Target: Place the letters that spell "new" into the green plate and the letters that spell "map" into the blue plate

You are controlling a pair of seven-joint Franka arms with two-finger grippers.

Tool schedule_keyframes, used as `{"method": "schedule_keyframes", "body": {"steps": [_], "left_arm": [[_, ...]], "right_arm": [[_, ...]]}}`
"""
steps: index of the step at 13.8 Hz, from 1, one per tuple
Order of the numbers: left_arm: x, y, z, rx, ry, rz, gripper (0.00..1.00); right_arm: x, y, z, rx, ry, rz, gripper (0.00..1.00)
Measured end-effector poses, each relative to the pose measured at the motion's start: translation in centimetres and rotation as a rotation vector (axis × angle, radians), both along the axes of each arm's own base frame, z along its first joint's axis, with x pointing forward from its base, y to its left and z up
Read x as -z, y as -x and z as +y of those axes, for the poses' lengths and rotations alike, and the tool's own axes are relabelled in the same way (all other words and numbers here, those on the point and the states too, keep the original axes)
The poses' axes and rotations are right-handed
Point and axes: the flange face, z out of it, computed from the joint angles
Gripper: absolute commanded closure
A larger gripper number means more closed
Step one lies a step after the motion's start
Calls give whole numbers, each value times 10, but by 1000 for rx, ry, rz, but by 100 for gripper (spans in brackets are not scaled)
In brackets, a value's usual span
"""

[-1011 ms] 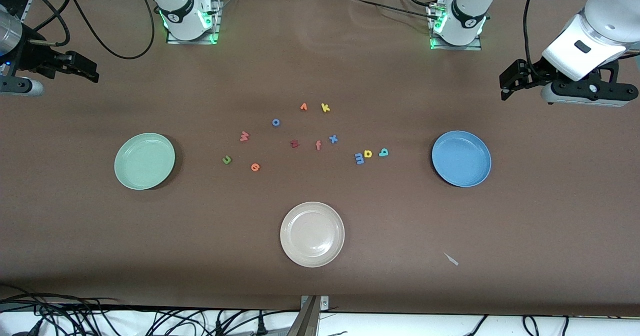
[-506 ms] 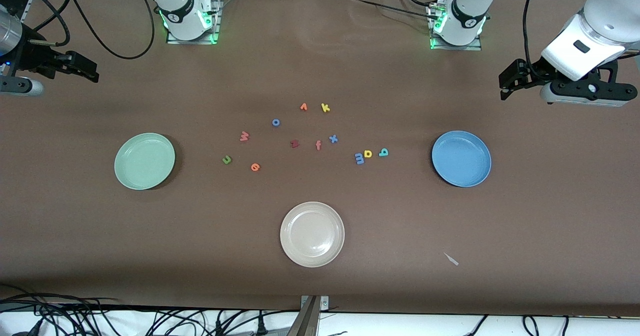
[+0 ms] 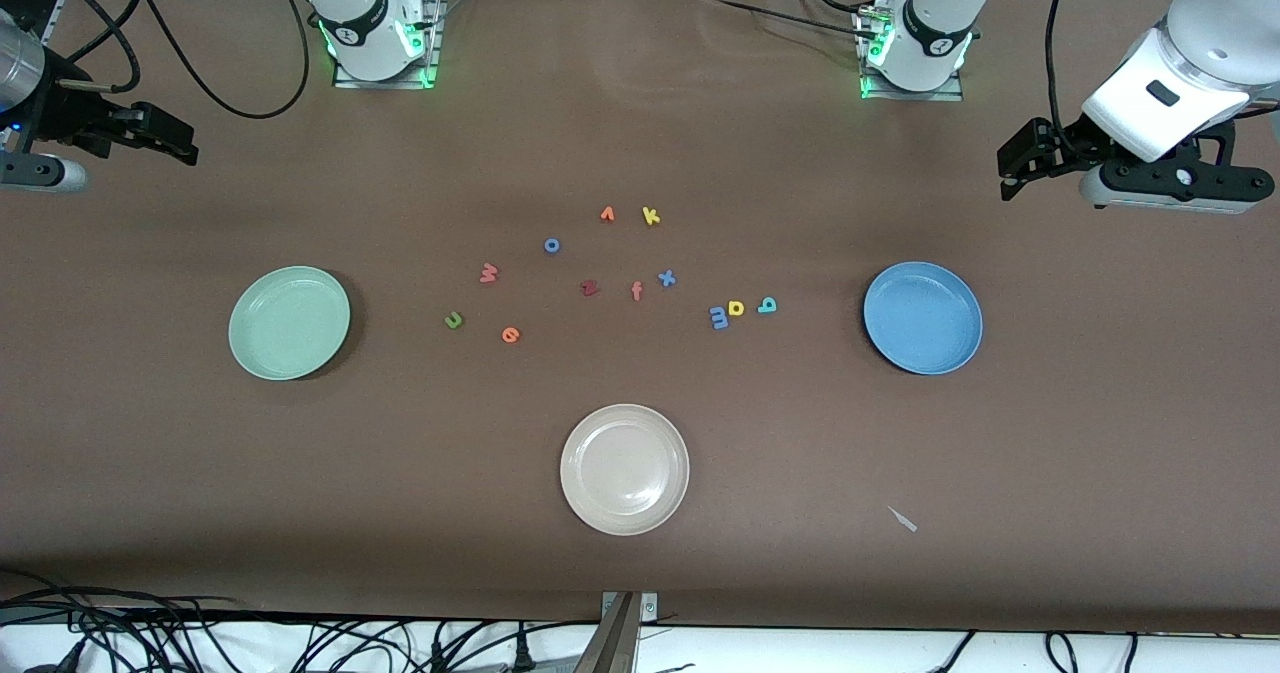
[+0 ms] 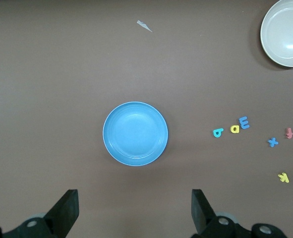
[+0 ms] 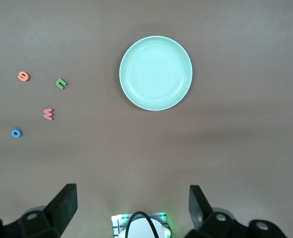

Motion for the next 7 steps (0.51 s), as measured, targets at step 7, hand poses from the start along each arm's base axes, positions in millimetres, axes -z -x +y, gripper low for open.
{"method": "schedule_keyframes", "body": {"steps": [7], "left_arm": [[0,0,0,0,0,0,0]], "right_arm": [[-1,-1,7,-15,0,-13,0]]}}
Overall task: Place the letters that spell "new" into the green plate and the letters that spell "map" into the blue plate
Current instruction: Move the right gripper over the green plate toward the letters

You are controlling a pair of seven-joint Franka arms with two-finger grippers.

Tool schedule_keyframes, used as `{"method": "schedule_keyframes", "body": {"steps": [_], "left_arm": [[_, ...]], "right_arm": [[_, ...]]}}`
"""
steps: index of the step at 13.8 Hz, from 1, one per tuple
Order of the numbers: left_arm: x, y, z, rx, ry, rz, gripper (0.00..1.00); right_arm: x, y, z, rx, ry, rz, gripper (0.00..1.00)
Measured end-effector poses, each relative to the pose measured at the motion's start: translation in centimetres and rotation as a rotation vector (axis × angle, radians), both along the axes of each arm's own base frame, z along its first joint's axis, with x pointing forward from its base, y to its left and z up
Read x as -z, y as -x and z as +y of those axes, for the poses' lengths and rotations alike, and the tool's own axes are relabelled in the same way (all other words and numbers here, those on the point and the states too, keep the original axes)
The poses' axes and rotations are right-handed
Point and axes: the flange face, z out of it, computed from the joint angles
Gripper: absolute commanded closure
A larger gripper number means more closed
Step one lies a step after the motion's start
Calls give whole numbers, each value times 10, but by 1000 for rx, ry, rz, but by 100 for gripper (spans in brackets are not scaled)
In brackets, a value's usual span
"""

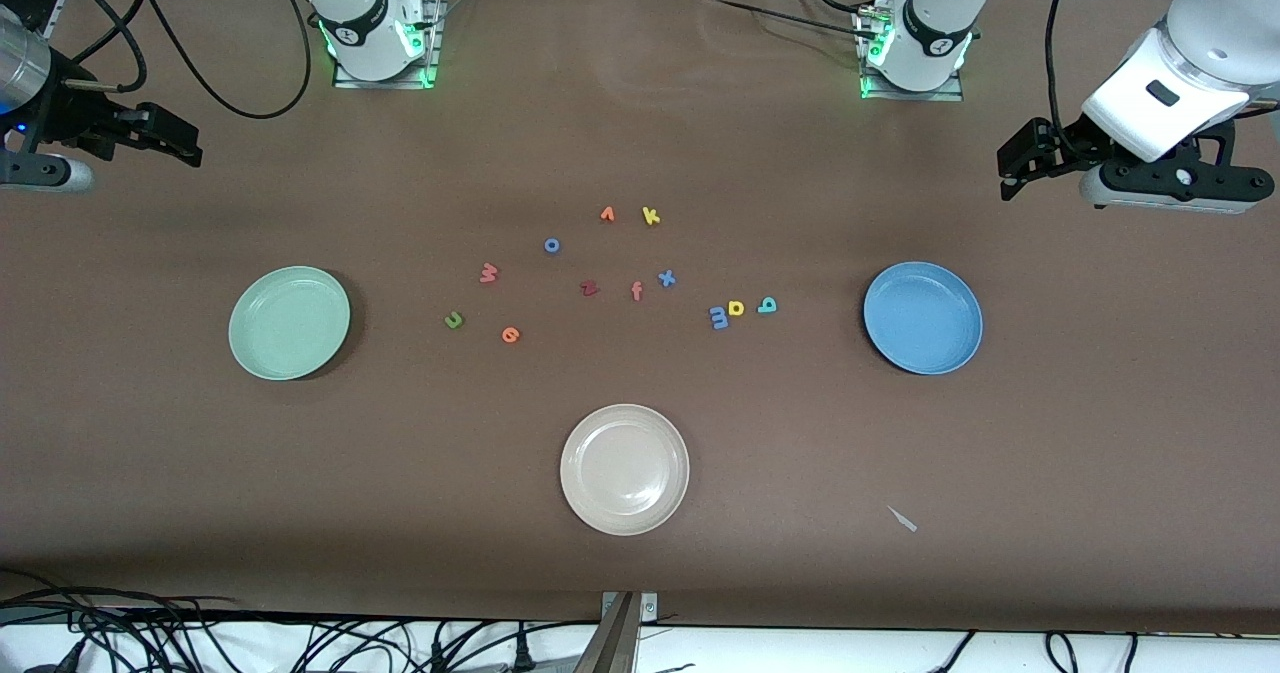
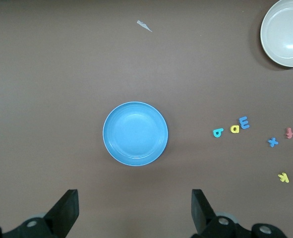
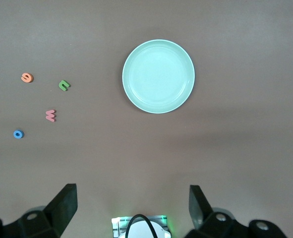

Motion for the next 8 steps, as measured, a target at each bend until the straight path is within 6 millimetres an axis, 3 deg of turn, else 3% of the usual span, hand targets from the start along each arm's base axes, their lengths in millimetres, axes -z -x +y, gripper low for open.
{"method": "schedule_keyframes", "body": {"steps": [5,8], "left_arm": [[0,0,0,0,0,0,0],[0,0,0,0,0,0,0]], "right_arm": [[23,-12,5,-8,3,37,0],[69,-28,15,-21,10,127,0]]}}
